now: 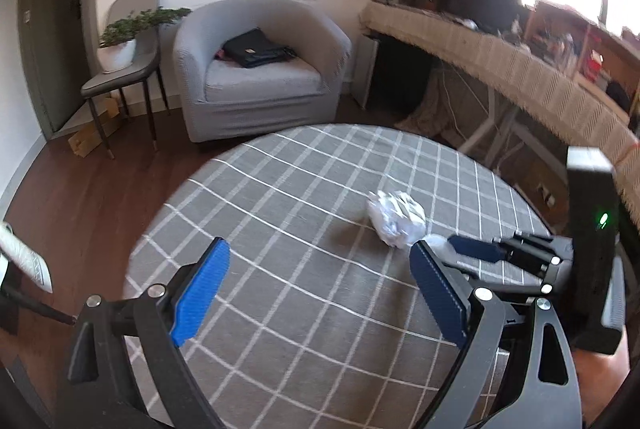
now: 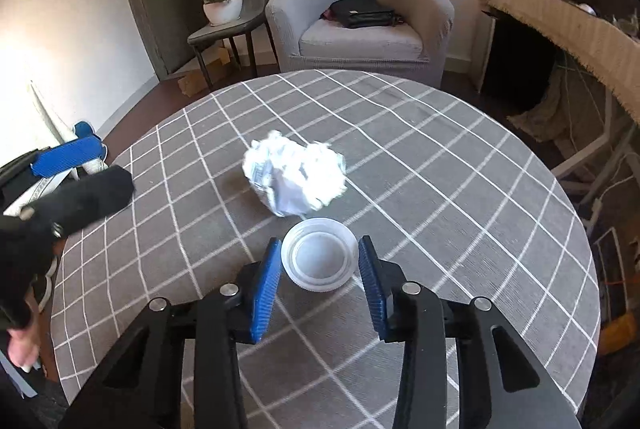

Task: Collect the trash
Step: 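Grasp the crumpled paper with the left gripper while the right grasps the white cap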

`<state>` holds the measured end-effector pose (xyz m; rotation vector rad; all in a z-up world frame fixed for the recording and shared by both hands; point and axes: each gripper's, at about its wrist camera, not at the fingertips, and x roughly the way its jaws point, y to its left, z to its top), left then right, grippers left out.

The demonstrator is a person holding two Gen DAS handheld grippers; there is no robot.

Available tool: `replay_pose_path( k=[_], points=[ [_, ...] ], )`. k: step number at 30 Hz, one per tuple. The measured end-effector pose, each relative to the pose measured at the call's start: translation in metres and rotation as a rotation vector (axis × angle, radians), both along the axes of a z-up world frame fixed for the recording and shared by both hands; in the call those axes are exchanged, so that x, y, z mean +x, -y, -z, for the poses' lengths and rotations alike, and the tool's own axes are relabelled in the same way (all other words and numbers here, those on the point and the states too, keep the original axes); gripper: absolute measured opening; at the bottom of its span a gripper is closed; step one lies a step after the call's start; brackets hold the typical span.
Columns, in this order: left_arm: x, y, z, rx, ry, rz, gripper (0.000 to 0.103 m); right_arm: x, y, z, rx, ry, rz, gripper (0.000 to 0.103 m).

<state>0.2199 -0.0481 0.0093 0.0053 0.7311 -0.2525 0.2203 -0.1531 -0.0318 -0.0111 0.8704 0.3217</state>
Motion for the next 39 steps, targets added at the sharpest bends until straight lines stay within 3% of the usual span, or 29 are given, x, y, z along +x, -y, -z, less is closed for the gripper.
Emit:
replay_pose_path(
  k=[15, 27, 31, 37, 39],
  points=[
    [0.038, 0.054, 0.021, 0.018, -0.067, 0.014, 0.093, -0.008, 0.065, 0.001, 0.075, -0.009, 0.072, 0.040],
    [0.063, 0.077, 0.037, 0.011, -0.136, 0.001, 0.091, -0.017, 0.089, 0.002, 0.108, -0.012, 0.068, 0.040],
    [0.067, 0.080, 0.043, 0.012, -0.154, 0.011, 0.083, -0.014, 0.084, 0.001, 0.113, -0.017, 0.053, 0.040],
    [0.072, 0.078, 0.053, 0.029, -0.168, -0.001, 0.051, -0.012, 0.074, 0.000, 0.114, -0.030, 0.043, 0.040],
    [0.070, 0.077, 0.052, 0.011, -0.168, 0.006, 0.051, -0.012, 0.069, -0.002, 0.113, -0.025, 0.037, 0.040]
  ],
)
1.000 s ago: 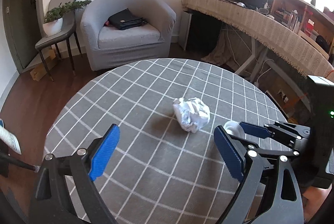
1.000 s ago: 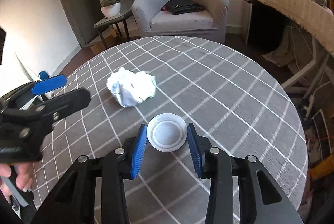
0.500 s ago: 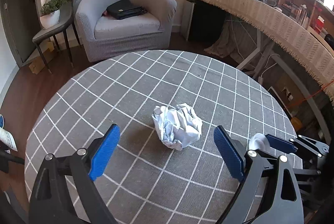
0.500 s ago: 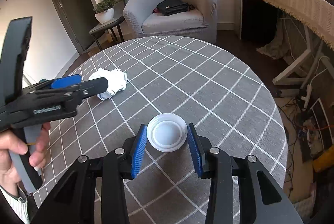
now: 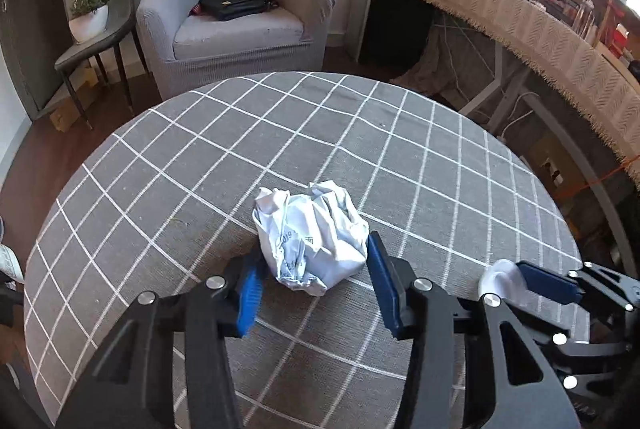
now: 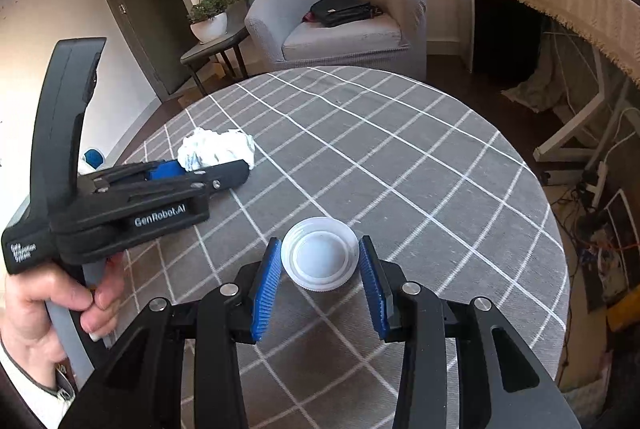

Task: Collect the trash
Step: 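Grasp the crumpled paper with the left gripper while the right grasps the white cap, then carry the paper ball and white cap over the green bin with both grippers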

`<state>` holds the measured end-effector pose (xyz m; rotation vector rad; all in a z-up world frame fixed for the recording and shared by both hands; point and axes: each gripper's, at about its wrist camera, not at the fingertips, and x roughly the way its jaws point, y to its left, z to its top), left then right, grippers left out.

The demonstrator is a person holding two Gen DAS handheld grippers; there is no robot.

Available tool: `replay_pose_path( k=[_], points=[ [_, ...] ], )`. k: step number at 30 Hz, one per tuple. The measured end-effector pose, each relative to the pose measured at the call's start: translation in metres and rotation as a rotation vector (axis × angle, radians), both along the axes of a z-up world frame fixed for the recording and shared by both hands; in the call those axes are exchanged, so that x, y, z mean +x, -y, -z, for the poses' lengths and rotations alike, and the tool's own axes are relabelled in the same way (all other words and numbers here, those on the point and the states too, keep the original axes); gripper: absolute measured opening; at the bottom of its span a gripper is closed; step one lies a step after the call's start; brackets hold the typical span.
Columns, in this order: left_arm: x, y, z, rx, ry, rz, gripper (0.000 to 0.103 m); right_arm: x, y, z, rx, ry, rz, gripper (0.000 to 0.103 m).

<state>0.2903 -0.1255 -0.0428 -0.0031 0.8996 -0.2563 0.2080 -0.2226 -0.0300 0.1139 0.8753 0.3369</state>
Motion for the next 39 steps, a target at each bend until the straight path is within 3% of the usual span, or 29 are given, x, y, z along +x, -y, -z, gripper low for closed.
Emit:
replay_pose_path(
  k=[14, 32, 39],
  points=[
    [-0.034, -0.036, -0.022, -0.023, 0.052, -0.001, 0.050, -0.005, -0.038, -0.015, -0.053, 0.027, -0.038, 0.040],
    [-0.105, -0.158, -0.062, 0.026, 0.128, -0.137, 0.050, -0.014, -0.142, -0.038, -0.038, 0.040, -0.194, 0.040],
    [-0.141, -0.206, -0.054, 0.029, 0.097, -0.201, 0.050, -0.024, -0.185, -0.048, -0.017, 0.052, -0.255, 0.040]
  ],
)
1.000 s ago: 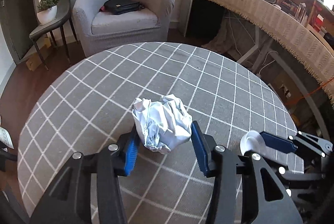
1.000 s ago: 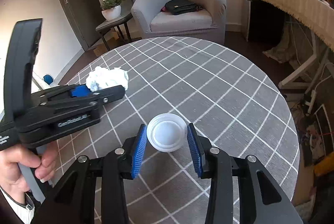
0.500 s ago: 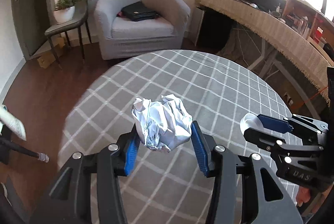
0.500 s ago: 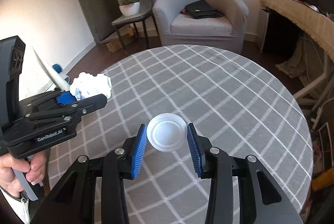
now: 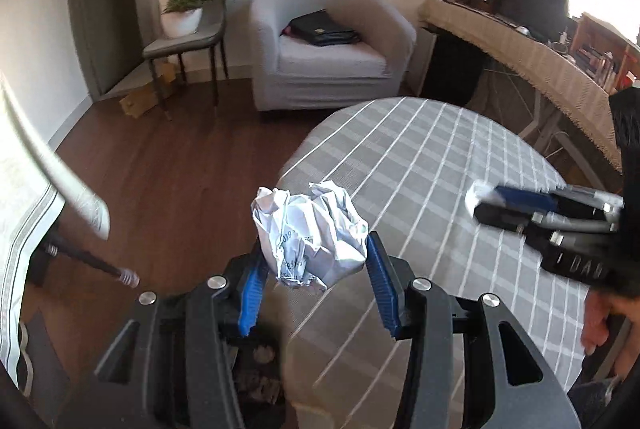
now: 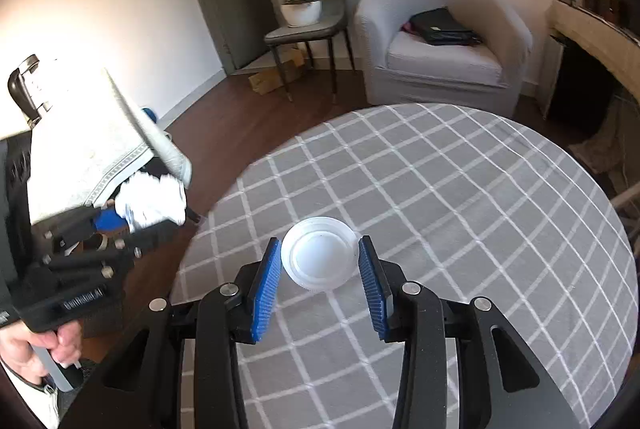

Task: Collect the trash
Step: 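Carry the paper ball and white cap over the green bin with both grippers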

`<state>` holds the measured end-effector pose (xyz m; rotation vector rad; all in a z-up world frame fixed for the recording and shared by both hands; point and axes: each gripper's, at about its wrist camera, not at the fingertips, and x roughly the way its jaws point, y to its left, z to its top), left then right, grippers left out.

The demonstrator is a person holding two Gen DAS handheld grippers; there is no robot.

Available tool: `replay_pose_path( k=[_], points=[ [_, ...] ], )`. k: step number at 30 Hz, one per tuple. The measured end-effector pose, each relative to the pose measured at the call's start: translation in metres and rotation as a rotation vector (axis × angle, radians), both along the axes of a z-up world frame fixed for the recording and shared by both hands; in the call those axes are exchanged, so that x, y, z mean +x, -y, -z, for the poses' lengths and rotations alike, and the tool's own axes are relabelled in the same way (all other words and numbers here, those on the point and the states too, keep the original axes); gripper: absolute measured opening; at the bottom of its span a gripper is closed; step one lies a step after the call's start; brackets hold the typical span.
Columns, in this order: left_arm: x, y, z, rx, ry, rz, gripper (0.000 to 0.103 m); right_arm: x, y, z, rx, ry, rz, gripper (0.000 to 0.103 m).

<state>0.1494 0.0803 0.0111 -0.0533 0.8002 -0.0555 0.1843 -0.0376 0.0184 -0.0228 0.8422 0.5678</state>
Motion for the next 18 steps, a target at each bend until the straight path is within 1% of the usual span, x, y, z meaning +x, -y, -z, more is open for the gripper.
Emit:
replay_pose_path(
  k=[7, 10, 13, 18],
  points=[
    [-0.027, -0.051, 0.028, -0.020, -0.050, -0.078, 0.050, -0.008, -0.043, -0.008, 0.010, 0.014, -0.061, 0.040],
    [-0.033, -0.069, 0.047, -0.011, -0.088, -0.100, 0.050, -0.012, -0.061, -0.011, 0.006, 0.022, -0.087, 0.040],
    [-0.040, -0.084, 0.065, -0.020, -0.127, -0.116, 0.050, -0.014, -0.080, -0.009, -0.002, 0.025, -0.113, 0.040],
    [-0.046, -0.106, 0.099, -0.030, -0.191, -0.135, 0.050, -0.019, -0.112, -0.002, -0.024, 0.017, -0.150, 0.040]
  ],
)
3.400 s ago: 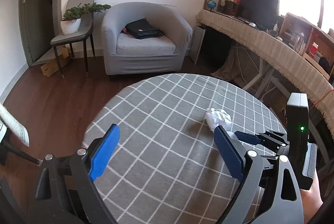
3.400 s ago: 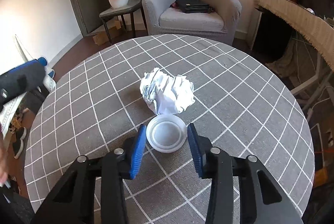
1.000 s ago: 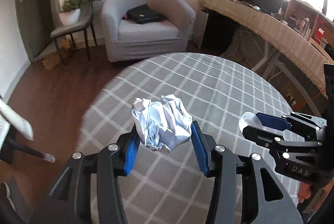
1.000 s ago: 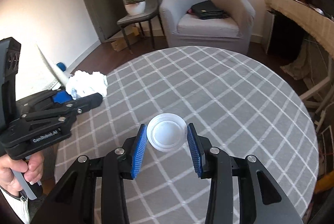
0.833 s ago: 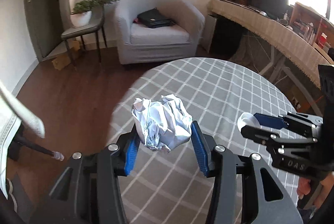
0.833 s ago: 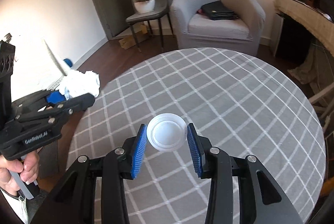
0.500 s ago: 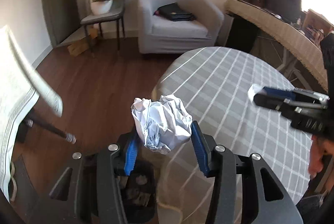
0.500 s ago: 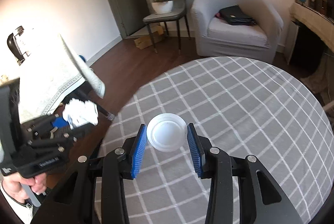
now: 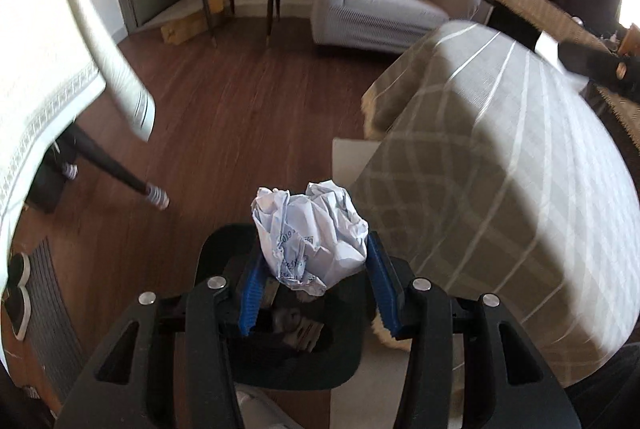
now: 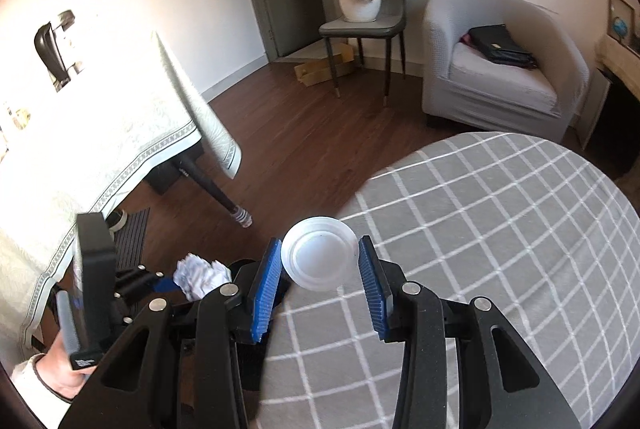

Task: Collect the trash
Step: 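Carry the paper ball and white cap over the green bin with both grippers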

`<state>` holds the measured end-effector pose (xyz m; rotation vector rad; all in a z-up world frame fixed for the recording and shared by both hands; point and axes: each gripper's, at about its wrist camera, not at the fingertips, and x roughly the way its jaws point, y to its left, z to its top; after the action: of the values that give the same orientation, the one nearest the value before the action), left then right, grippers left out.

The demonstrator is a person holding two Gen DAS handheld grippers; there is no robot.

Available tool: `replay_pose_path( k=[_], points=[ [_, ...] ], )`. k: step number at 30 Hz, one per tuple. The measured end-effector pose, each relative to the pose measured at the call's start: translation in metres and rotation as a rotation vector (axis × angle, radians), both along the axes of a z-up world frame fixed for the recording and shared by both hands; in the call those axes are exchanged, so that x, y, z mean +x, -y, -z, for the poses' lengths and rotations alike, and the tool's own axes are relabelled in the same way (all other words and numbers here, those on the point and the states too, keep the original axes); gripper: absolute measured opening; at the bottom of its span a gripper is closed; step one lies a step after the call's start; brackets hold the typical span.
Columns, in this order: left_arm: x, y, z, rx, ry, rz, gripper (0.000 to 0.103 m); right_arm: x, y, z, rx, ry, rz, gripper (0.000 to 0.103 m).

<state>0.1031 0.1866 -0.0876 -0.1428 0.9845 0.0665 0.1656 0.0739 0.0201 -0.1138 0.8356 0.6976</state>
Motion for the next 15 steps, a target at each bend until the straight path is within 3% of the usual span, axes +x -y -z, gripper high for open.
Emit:
replay_pose_path(
  k=[15],
  points=[
    [-0.014, -0.052, 0.077, -0.033, -0.225, -0.044, 0.051, -0.015, -0.095, 0.028, -0.054, -0.031, -0.126, 0.040]
  ],
)
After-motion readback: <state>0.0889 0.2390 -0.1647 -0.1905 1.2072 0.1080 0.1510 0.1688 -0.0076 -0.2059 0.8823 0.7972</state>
